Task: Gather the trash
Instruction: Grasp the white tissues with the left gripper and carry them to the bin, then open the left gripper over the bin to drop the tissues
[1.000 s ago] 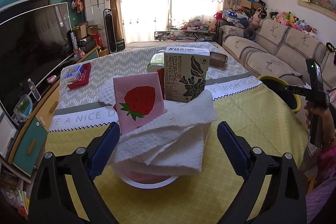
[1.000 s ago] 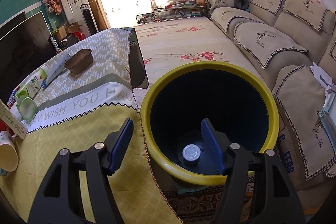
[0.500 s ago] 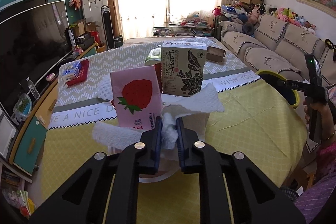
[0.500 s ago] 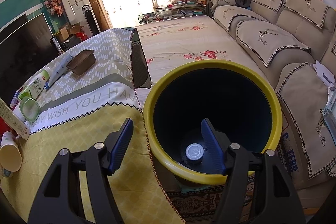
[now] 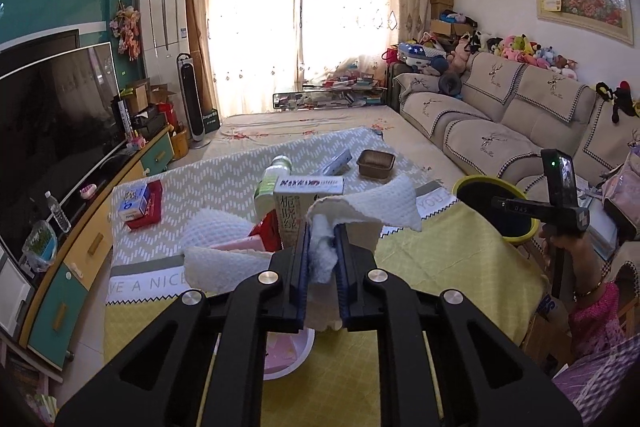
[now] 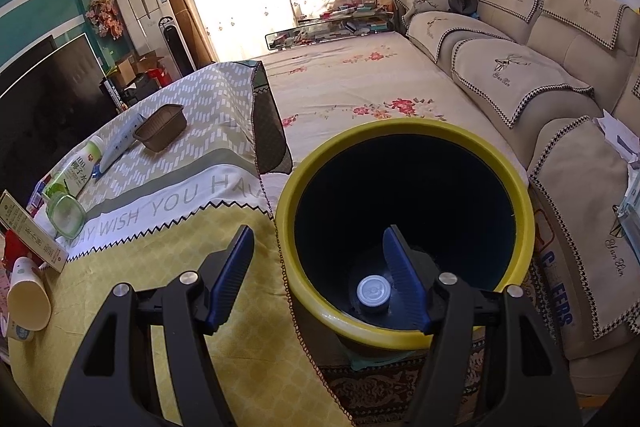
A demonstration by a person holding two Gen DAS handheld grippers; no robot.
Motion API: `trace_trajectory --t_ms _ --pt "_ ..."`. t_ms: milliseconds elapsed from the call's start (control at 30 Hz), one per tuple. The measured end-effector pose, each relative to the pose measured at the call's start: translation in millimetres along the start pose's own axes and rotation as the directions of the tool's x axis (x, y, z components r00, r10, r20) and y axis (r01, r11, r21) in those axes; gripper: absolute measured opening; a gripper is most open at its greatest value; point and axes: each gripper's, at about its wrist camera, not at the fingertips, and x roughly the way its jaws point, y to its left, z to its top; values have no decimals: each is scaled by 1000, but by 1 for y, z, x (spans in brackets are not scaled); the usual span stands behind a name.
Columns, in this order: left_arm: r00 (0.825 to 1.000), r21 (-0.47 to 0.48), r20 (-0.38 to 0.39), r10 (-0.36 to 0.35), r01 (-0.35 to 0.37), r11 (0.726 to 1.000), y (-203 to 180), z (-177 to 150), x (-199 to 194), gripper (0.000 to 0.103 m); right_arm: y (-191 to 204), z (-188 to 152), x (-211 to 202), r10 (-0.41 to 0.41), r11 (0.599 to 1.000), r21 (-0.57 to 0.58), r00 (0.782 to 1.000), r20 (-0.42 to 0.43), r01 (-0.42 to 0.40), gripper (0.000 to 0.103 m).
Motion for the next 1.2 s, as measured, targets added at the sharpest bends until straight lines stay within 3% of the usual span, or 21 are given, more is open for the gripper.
trace_trajectory --t_ms 133,300,500,633,833,867,933,967,1000,1200 --pt "999 14 8 -40 40 999 -21 21 7 12 -10 3 -14 -10 1000 12 999 31 10 64" --pt "987 37 -39 -156 157 987 -69 43 46 12 -29 8 -40 -64 998 33 993 95 61 68" --pt "937 97 -125 -326 338 936 -161 67 112 13 -64 11 -67 -150 987 89 975 162 137 70" --pt "910 140 -177 -374 400 906 -225 80 160 13 -93 10 -79 -208 974 134 962 179 185 71" --pt "886 172 -258 -385 434 885 -308 85 233 16 -140 6 -94 -261 951 218 947 190 218 74" --pt "882 168 -271 -386 439 883 -317 85 241 18 -146 5 -96 -269 947 229 945 188 224 74" --pt "883 173 -280 -377 433 885 -333 82 260 34 -156 4 -96 -279 941 248 943 183 230 74" --pt "887 176 -279 -367 423 889 -339 81 266 55 -159 3 -95 -280 940 252 943 180 231 74" --pt "894 180 -275 -353 408 895 -345 80 272 69 -161 2 -95 -280 939 256 944 177 231 74" --pt "906 161 -259 -334 382 910 -340 79 268 73 -159 0 -86 -258 945 246 953 160 215 75"
